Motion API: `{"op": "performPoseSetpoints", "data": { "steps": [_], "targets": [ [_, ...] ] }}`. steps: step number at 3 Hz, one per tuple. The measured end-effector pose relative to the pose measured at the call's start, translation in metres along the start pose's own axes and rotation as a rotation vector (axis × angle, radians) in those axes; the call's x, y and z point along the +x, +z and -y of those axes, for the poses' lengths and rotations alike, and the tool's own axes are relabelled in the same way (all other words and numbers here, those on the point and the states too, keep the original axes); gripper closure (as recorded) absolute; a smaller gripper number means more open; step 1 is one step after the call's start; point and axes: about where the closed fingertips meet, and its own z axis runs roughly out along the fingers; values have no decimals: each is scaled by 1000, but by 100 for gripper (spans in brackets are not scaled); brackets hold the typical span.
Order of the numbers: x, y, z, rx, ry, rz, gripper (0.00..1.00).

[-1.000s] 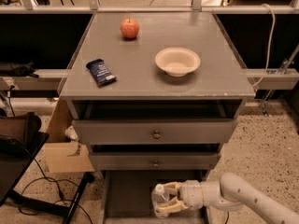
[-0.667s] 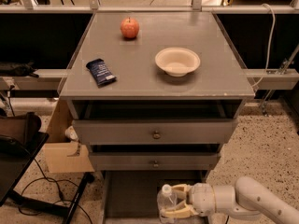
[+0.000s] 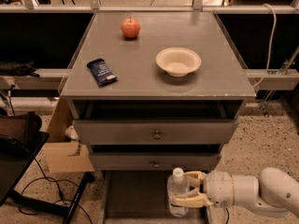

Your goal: Pick blue plastic bottle from bottom drawer and place on counter

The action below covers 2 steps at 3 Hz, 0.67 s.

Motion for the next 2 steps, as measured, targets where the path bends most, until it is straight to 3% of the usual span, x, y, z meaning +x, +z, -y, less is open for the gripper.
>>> {"op": "performPoseSetpoints", "data": {
  "steps": [1, 2],
  "targets": [
    [-49, -11, 14, 48, -1, 12, 100],
    [-119, -29, 27, 124, -2, 16, 100]
  ]
}}
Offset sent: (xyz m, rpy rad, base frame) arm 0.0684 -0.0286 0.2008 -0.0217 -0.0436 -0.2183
